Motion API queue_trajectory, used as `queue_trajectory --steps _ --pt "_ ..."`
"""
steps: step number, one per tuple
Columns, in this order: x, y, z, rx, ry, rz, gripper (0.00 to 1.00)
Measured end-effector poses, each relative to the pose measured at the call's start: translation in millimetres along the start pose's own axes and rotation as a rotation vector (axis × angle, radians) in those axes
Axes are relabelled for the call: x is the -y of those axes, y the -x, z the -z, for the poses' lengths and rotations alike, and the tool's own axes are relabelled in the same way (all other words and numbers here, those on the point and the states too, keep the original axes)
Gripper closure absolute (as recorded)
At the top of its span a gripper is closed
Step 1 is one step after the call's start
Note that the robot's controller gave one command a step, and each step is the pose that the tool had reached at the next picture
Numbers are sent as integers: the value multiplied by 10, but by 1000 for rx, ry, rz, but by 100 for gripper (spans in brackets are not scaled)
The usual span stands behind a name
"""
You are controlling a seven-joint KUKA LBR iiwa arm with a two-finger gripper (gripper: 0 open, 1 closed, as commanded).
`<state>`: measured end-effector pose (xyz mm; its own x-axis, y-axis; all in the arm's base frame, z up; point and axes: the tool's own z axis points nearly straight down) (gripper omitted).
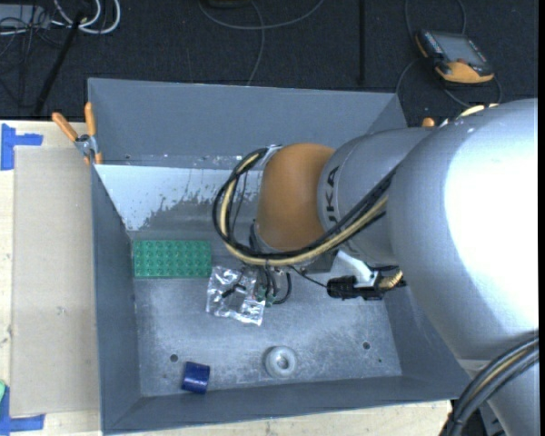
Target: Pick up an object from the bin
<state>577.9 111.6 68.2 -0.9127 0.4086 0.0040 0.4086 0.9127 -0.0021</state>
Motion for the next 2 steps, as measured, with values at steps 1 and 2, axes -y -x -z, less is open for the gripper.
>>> queue_trajectory --steps 1,2 --pt "3 6 235 5 4 1 100" --pt "-2 22 1099 10 7 4 100"
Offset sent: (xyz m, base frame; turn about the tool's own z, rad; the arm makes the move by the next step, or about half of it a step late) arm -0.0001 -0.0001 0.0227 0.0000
